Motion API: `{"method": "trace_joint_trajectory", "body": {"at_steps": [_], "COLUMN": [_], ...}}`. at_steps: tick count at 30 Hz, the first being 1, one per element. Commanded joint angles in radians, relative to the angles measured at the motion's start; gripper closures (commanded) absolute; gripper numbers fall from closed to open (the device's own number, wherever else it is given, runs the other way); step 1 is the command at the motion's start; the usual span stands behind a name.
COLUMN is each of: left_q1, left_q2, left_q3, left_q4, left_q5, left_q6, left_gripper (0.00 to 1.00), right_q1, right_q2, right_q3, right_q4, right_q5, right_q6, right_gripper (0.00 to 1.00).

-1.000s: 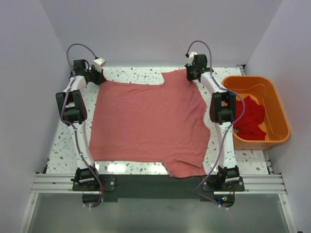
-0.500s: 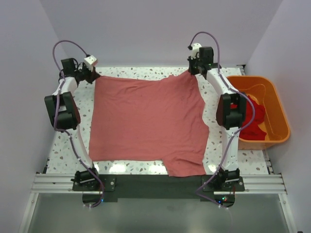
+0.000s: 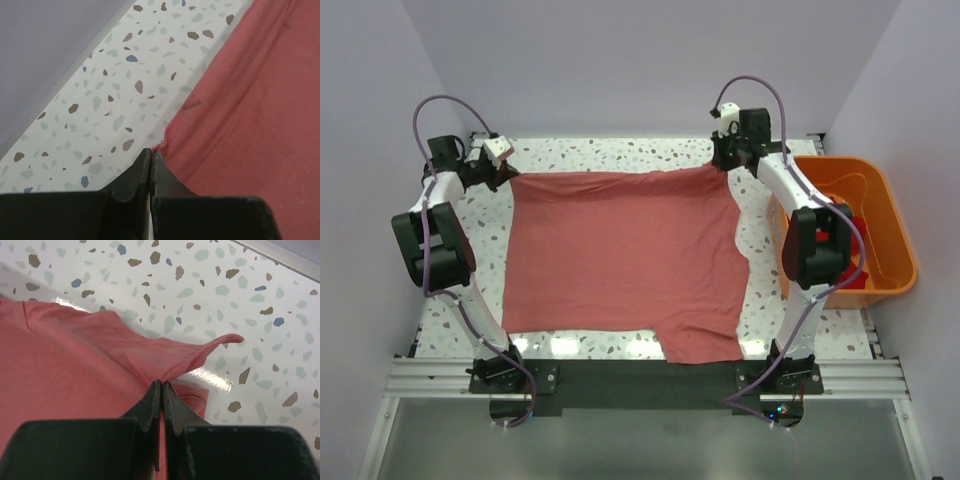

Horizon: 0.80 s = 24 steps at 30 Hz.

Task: Fold and stack the t-shirts
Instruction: Fold the tshirt

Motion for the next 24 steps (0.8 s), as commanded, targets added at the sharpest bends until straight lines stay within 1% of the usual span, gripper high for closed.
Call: {"method": "trace_joint_trajectory", "body": {"at_steps": [1, 4, 8, 13, 18, 21, 24], "left_q1": [0.024, 0.032, 0.044, 0.050, 0.050, 0.052, 0.050], "left_q2": [-0.091, -0.117, -0.155, -0.168, -0.145, -0.134, -0.126], "left_q3": [-0.042, -0.080, -0.175, -0.214, -0.232, -0.231, -0.199], "left_q4": [-0.138, -0.244, -0.266, -0.269, -0.232, -0.206, -0.200], "left_q5": [0.053, 0.050, 0.018, -0.016, -0.065, -0.084, -0.081], "left_q6": [0.194, 0.356, 0.438, 0.479, 0.469, 0.454, 0.437], "left_gripper": [1.00, 1.00, 1.00, 1.00, 1.00, 1.00, 1.00], "right_q1": [-0.003, -0.002, -0.002, 0.001, 0.014, 0.024, 0.026], "right_q2": [-0.105, -0.131, -0.176, -0.240, -0.245, -0.223, -0.199], "right_q3": [-0.061, -0.113, -0.178, -0.297, -0.363, -0.356, -0.302], "right_q4": [0.022, -0.004, -0.027, -0.050, -0.064, -0.069, -0.106], "right_q5": [-0.048, -0.061, -0.075, -0.112, -0.117, -0.111, -0.112], "right_q6": [-0.043, -0.063, -0.069, -0.074, -0.078, -0.081, -0.074], "right_gripper": [1.00, 1.00, 1.00, 1.00, 1.00, 1.00, 1.00]}}
